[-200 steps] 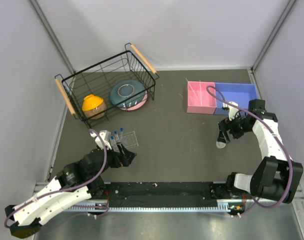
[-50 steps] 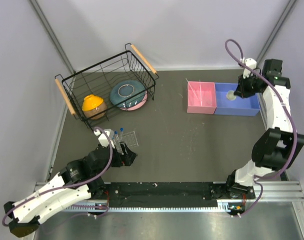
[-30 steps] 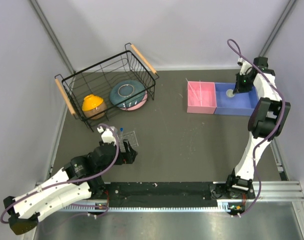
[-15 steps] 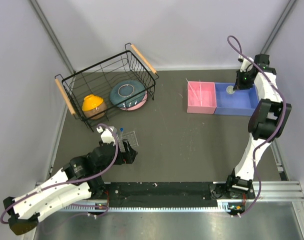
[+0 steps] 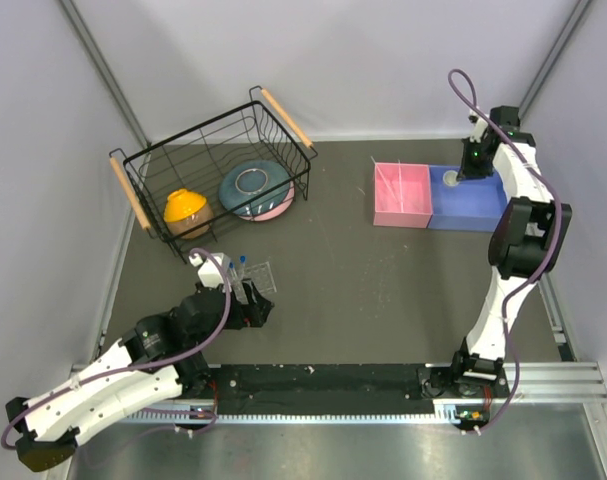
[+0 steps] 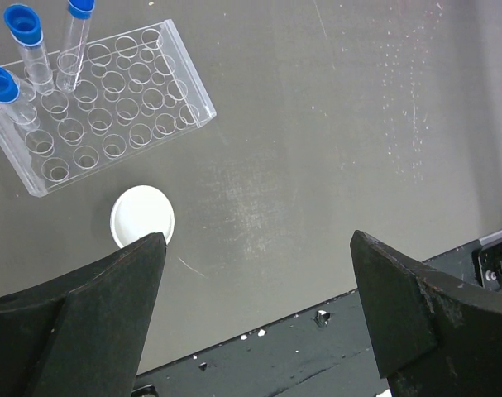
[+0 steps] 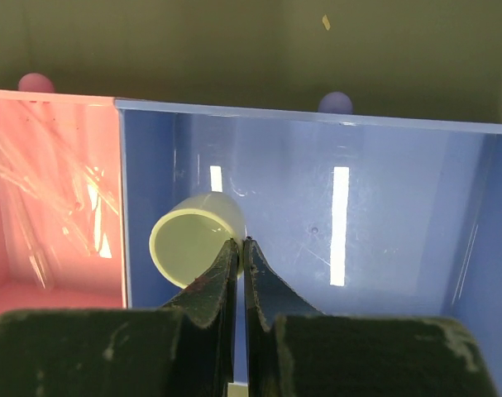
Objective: Organize the chemistry lab equipment
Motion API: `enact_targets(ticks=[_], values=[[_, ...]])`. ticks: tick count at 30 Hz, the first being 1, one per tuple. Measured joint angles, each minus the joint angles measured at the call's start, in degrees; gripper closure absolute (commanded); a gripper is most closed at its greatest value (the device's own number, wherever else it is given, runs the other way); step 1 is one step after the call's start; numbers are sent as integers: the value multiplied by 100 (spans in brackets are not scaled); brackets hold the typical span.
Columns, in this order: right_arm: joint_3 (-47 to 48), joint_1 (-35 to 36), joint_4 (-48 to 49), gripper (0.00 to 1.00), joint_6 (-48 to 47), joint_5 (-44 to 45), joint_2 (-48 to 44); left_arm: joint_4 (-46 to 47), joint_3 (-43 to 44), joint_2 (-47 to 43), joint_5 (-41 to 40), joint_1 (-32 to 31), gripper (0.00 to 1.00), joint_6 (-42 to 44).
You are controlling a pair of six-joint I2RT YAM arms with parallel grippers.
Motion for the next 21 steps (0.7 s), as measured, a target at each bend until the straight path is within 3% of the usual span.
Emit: enact_targets(ticks=[21], values=[[-310,107,-13,98,168,236,525,-15,0,-66,2,0,1,0]])
